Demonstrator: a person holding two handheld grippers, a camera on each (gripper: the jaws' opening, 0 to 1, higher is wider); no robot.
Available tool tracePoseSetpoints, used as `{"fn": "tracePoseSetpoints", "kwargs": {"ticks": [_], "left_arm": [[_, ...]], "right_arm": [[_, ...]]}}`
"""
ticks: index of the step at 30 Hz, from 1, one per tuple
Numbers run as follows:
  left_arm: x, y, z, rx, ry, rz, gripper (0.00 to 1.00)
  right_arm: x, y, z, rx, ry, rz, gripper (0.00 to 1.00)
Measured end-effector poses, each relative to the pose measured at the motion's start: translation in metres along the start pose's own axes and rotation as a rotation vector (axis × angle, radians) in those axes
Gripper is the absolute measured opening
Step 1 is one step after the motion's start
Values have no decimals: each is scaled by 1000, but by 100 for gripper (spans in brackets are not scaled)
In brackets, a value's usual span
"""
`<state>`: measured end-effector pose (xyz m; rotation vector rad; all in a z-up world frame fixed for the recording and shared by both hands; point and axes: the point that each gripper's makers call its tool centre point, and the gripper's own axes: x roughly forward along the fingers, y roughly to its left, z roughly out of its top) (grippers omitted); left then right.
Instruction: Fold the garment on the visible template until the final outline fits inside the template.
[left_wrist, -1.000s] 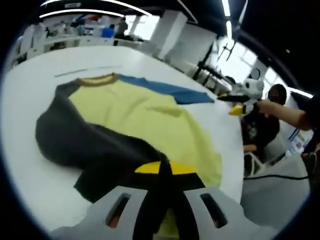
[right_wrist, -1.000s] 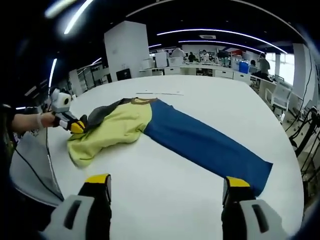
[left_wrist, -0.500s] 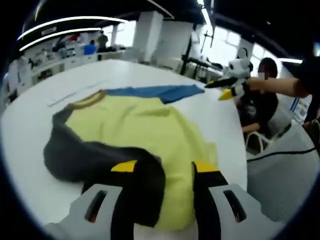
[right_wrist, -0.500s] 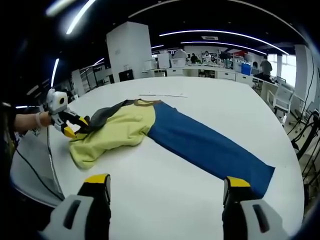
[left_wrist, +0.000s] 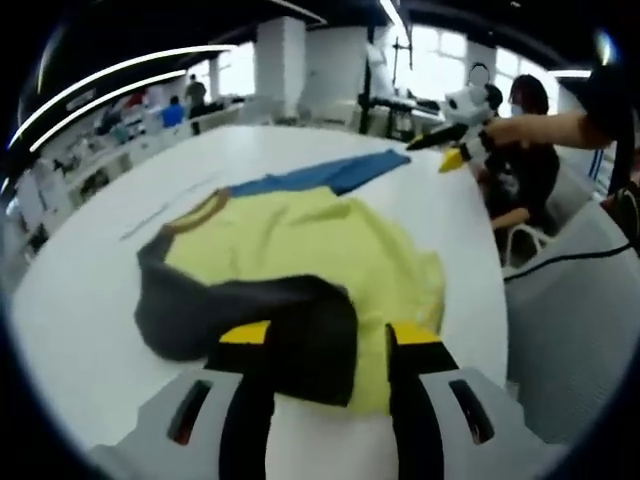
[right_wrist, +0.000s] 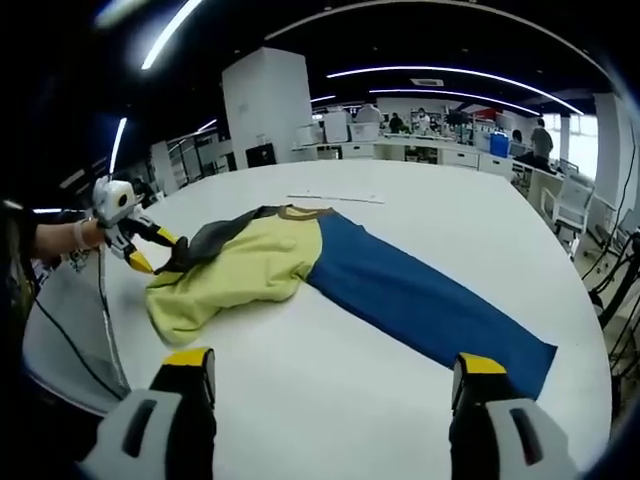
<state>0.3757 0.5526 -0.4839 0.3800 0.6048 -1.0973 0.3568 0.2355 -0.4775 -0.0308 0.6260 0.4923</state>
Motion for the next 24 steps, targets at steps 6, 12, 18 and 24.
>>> {"fn": "tracePoseSetpoints", "kwargs": {"ticks": [6, 12, 18, 24], "left_arm": [[-15, 6, -16, 90, 65, 26, 36], [-19, 5, -29, 284, 148, 41, 29], [-16, 4, -36, 529, 205, 79, 27], [-12, -3, -33, 609, 180, 89, 21]], "right_arm": [[1, 2, 1, 2, -2, 11, 100], [2, 1, 1, 20, -6, 11, 100], [2, 1, 2, 30, -9, 11, 99], [1, -1, 1, 32, -5, 4, 99]]}}
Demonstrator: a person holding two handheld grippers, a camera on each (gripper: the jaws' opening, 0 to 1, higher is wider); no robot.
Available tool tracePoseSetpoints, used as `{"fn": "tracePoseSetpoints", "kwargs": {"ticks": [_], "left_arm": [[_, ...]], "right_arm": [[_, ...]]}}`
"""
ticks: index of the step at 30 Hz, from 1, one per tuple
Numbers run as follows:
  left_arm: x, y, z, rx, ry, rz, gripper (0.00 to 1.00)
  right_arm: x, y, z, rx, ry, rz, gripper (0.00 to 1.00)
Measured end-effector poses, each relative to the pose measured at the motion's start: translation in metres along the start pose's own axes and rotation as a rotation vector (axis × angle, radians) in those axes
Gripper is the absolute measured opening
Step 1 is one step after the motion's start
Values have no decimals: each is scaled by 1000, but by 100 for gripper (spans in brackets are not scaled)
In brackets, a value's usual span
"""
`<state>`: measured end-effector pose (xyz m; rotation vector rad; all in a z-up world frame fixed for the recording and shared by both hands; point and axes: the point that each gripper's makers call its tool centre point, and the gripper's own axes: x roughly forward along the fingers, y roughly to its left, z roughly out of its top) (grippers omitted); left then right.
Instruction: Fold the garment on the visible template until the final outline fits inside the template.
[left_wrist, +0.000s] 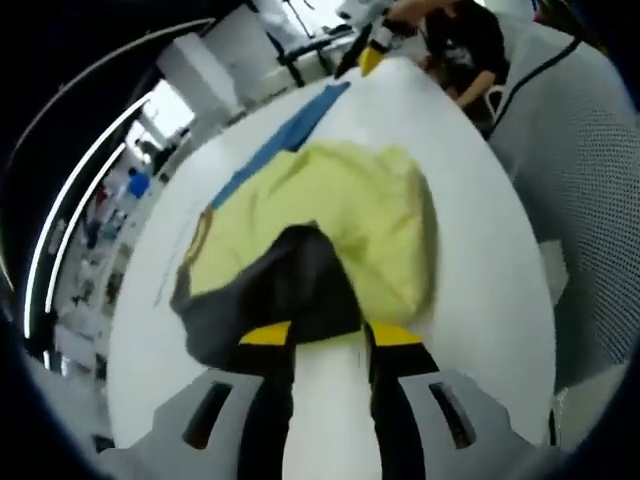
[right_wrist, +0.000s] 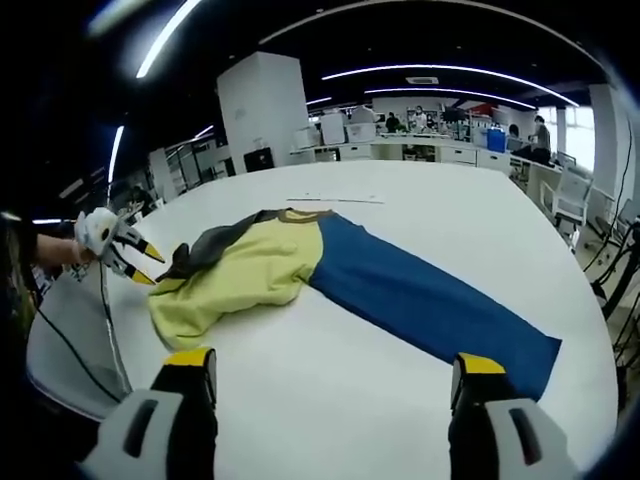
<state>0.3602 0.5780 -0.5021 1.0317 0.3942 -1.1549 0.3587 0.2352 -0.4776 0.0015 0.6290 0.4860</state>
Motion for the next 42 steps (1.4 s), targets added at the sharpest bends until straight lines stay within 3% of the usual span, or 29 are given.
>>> {"fn": "tracePoseSetpoints", "kwargs": {"ticks": [5, 10, 16, 18, 20, 26, 31, 36, 42], "left_arm": [[4, -2, 0, -29, -7, -8, 18], [6, -6, -1, -61, -3, -37, 0], [2, -2, 1, -114, -11, -32, 0], [-4, 0, 0, -161, -5, -32, 0], [-12, 7, 5, -209, -38, -26, 0], [-47, 52, 13, -435, -144, 70, 0], [-81, 94, 7, -538, -194, 163, 0], [-114, 128, -20, -656, -184, 255, 0], [-133, 144, -52, -760, -179, 296, 0]], "right_arm": [[-1, 0, 1, 5, -7, -3, 98], [-1, 0, -1, 15, -7, -2, 98], [-2, 1, 0, 25, -16, -3, 98], [-3, 1, 0, 19, -12, -6, 98], [-3, 0, 0, 16, -9, -12, 98], [-4, -1, 3, 3, -6, -16, 97], [-5, -2, 1, -10, 7, -23, 95], [-10, -3, 5, -9, -6, -23, 95], [-10, 0, 10, -17, -19, -14, 95]]}}
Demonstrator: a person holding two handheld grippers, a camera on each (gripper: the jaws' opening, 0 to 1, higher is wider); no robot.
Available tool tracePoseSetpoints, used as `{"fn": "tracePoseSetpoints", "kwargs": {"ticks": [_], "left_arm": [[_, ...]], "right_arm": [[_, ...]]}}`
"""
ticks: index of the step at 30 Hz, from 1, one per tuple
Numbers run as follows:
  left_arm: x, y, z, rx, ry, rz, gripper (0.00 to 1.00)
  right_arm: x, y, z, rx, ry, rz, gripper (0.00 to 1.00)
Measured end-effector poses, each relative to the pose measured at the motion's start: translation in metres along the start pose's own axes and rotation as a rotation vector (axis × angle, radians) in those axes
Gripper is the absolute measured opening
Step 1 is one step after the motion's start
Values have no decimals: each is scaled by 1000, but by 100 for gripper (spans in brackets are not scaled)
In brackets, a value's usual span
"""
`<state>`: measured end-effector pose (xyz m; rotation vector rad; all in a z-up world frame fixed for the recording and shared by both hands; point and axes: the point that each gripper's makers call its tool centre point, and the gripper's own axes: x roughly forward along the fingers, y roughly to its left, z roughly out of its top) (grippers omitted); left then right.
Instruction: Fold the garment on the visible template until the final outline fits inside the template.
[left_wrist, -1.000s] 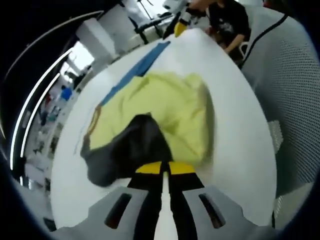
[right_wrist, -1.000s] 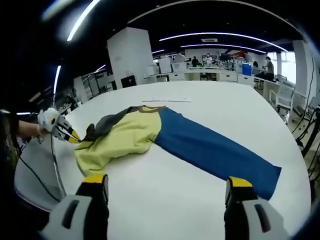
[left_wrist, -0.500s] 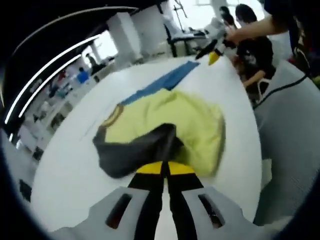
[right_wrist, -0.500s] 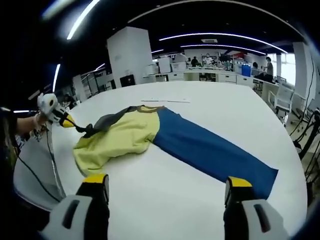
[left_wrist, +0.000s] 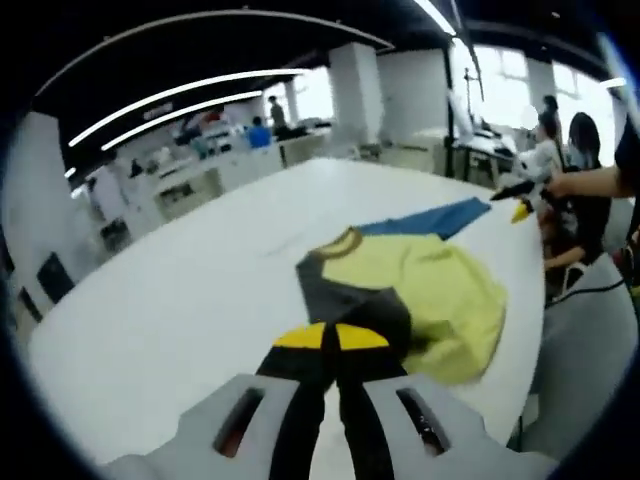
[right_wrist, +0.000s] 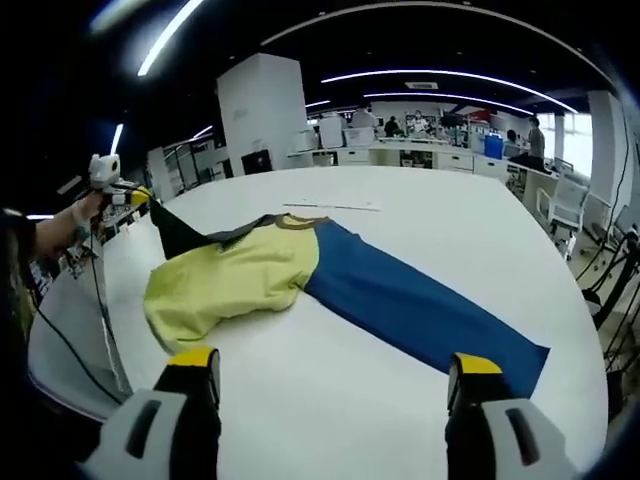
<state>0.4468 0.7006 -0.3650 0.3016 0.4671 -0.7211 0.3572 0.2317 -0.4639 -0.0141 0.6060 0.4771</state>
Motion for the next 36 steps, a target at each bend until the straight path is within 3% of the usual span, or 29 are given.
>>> {"fn": "tracePoseSetpoints", "kwargs": {"ticks": [5, 9, 13, 16, 19, 23, 27, 36], "left_arm": [[-9, 37, -13, -149, 5, 48, 0], [-13, 60, -25, -185, 28, 81, 0], [-12, 91, -49, -278, 68, 127, 0], [-5, 113, -76, -269, 143, 161, 0], [3, 128, -93, -356, 157, 184, 0], [13, 145, -110, -347, 200, 201, 0], [18, 164, -120, -377, 211, 220, 0], [26, 210, -135, -499, 175, 302, 0]], "right_arm": [[3, 2, 1, -6, 3, 7, 95], [5, 3, -1, -11, 16, 10, 95], [8, 4, 0, -17, 27, 18, 95], [10, 4, 5, -17, 24, 21, 95], [13, 0, 8, -19, 24, 14, 93], [16, 2, 11, -27, 34, 20, 93], [20, 1, 12, -30, 42, 24, 92], [30, 2, 10, -43, 65, 24, 92]]}}
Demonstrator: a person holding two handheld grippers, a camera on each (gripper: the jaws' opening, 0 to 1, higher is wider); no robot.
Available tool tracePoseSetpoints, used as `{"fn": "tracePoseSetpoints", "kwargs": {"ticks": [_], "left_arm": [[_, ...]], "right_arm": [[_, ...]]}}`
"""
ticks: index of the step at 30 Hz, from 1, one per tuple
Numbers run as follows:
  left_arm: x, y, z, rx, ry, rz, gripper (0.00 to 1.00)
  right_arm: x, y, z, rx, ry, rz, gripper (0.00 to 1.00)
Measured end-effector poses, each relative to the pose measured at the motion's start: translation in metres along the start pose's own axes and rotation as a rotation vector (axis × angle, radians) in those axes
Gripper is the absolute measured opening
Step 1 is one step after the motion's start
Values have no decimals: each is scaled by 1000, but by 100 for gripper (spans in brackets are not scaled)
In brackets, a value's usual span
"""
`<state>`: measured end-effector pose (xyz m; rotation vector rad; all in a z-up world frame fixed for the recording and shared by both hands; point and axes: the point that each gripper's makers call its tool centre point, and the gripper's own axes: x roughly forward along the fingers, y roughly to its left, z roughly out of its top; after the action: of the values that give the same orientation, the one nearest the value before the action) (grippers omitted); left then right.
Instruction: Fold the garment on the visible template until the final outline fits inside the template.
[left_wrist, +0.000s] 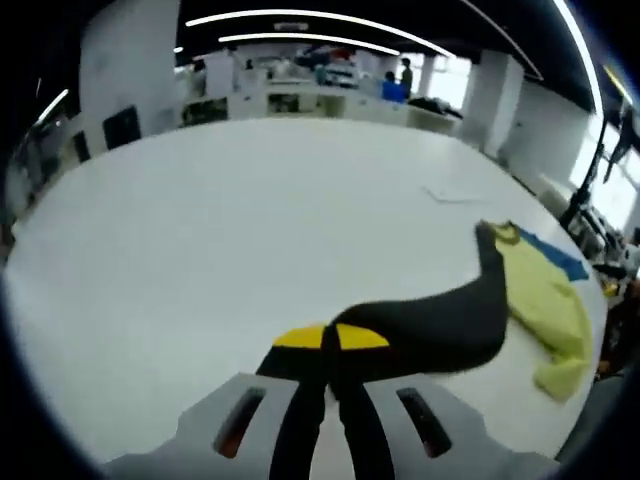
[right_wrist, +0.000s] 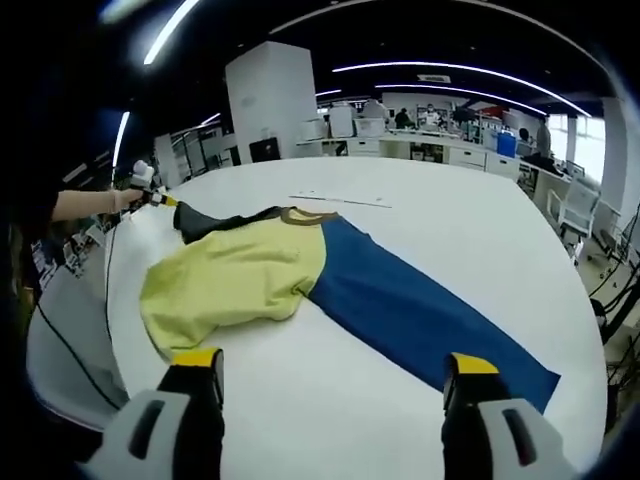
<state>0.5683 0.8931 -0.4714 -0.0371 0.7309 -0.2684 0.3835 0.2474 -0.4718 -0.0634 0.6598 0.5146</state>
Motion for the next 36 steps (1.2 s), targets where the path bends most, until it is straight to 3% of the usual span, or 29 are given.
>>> {"fn": "tracePoseSetpoints", "kwargs": {"ticks": [3, 5, 11, 14, 15, 16, 17, 18, 20, 22, 26, 36], "left_arm": [[14, 24, 1, -79, -1, 39, 0], [21, 33, 1, -37, 10, 61, 0], [38, 56, -7, -60, 61, 105, 0], [43, 69, -29, -63, 169, 149, 0], [42, 73, -42, -67, 240, 169, 0], [41, 74, -52, -52, 289, 172, 0], [45, 74, -42, -49, 227, 161, 0], [43, 74, -47, -116, 264, 172, 0], [44, 74, -42, -94, 263, 161, 0], [41, 73, -47, -12, 326, 162, 0], [34, 68, -55, 62, 426, 163, 0], [33, 73, -54, 117, 416, 205, 0]], "right_arm": [[3, -4, -7, 9, 22, -6, 91], [4, -4, -7, 12, 25, -8, 91], [9, -1, -7, 8, 33, 0, 91], [12, -1, -9, 5, 40, 0, 91], [13, -1, -10, 7, 45, -1, 91], [14, -1, -11, 7, 44, 2, 91], [15, -1, -13, 7, 48, 2, 90], [15, -2, -17, 11, 59, 1, 90], [16, -1, -20, 15, 65, 1, 90], [17, 2, -21, 17, 68, 7, 90], [17, 5, -20, 7, 62, 11, 90], [9, 10, -12, 1, 20, 7, 89]]}}
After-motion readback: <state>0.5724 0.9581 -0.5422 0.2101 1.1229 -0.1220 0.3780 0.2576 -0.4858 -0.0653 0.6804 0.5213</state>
